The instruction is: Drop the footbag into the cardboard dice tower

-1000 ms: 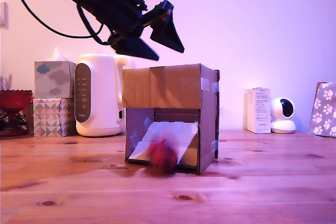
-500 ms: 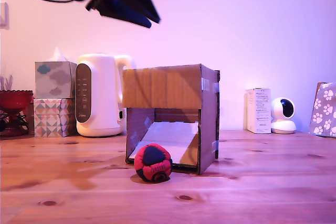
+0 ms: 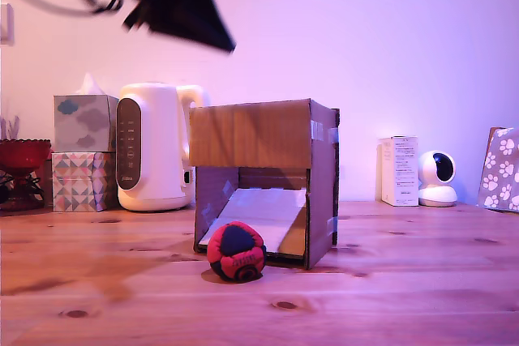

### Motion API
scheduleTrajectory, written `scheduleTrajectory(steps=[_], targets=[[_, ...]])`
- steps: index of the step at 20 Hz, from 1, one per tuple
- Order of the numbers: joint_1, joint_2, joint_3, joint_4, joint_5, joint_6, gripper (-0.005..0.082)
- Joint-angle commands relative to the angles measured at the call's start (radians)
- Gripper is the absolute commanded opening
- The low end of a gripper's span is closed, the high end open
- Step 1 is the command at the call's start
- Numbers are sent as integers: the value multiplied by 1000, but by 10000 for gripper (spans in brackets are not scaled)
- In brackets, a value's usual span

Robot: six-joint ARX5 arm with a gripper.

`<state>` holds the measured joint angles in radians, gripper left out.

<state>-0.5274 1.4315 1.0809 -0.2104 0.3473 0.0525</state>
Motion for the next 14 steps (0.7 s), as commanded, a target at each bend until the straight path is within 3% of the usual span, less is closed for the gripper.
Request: scheduleTrajectory(steps=[1, 10, 14], targets=[[2, -43, -74, 73, 5, -25, -24], [2, -170, -528, 484, 26, -105, -24], [1, -170, -660, 571, 45, -144, -24]])
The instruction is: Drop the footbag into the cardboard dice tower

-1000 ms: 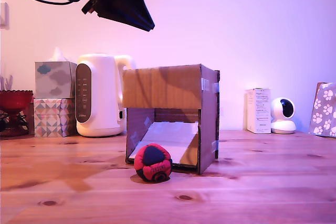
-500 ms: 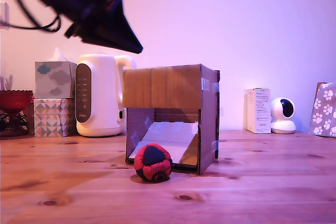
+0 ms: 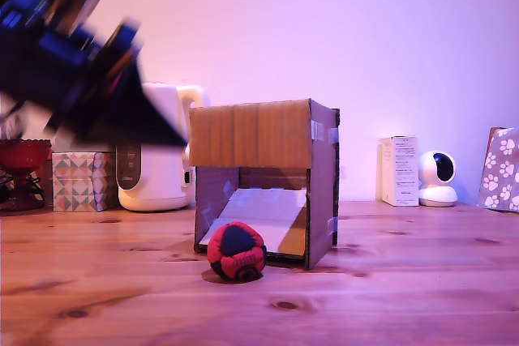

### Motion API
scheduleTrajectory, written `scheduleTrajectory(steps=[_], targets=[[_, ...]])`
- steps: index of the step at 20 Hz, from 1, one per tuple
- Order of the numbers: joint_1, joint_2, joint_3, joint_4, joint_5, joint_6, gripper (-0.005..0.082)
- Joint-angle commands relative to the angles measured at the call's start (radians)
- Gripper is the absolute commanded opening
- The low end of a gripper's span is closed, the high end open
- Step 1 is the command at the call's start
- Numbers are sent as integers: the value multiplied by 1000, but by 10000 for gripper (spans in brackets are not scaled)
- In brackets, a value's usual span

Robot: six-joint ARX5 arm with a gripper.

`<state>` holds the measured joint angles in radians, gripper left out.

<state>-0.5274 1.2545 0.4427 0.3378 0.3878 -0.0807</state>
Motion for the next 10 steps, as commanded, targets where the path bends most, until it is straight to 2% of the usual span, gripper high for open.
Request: scheduleTrajectory(steps=[1, 3, 10], targets=[[1, 7, -45, 30, 6, -29, -24], [0, 8, -56, 3, 25, -35, -24], [-23, 8, -56, 1, 23, -35, -24]])
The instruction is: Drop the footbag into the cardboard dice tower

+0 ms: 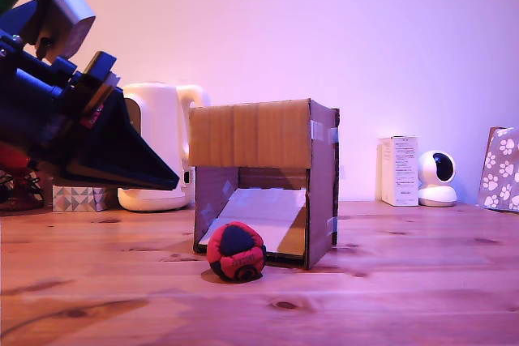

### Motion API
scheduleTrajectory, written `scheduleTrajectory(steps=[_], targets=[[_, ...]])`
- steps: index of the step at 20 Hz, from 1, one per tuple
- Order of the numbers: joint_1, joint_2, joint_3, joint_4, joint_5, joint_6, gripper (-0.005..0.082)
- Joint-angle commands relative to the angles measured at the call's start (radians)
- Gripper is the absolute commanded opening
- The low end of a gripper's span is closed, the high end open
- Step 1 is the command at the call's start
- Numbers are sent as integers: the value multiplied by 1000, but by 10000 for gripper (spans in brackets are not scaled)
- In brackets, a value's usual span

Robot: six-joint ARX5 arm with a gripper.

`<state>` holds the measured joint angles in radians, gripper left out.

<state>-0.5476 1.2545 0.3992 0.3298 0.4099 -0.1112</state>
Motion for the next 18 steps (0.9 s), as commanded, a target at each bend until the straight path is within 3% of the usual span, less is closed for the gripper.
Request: scheduleTrajectory(steps=[1, 7, 8, 9, 10, 11, 12, 18], targets=[[-5, 9, -13, 12, 0, -3, -24], [-5, 42, -13, 105, -27, 0, -16], [-5, 56, -11, 124, -26, 10, 32], [-5, 71, -11, 141, -26, 14, 145], [-5, 89, -11, 163, -27, 14, 342], [-5, 109, -8, 178, -27, 14, 608], [-5, 126, -2, 186, -31, 14, 784], [-5, 196, 18, 233, -37, 14, 765]])
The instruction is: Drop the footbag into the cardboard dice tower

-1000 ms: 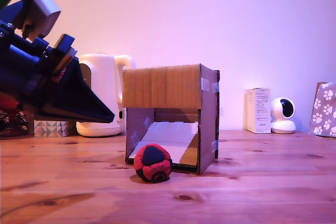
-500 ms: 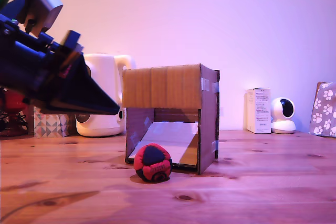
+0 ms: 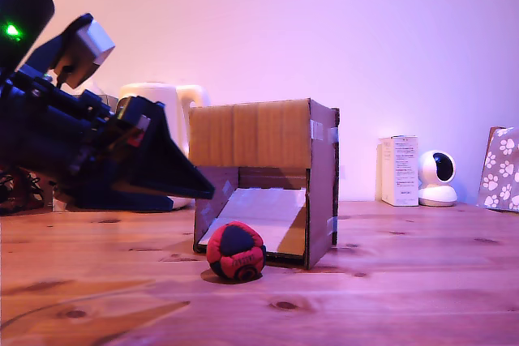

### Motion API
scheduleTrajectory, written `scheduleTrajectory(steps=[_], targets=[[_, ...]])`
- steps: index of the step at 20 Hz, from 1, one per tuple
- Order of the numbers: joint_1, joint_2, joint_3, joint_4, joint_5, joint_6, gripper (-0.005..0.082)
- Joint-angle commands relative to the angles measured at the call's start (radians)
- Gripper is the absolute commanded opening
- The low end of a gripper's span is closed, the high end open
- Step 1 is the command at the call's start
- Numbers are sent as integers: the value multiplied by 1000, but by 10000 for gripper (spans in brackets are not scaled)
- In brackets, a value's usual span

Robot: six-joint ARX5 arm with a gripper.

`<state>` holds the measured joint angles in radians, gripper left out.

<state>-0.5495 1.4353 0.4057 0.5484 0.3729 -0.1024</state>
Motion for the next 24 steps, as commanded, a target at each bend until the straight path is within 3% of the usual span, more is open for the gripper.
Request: scheduleTrajectory(steps=[1, 15, 17, 19, 22, 24], targets=[[-3, 28, 19, 24, -2, 6, 765], [-18, 386, 266, 13, 8, 9, 763], [-25, 407, 285, -15, 8, 10, 726], [-30, 425, 297, -34, 7, 17, 555], [-29, 425, 298, -40, 2, 16, 159], [-28, 425, 299, -54, 2, 16, 54]])
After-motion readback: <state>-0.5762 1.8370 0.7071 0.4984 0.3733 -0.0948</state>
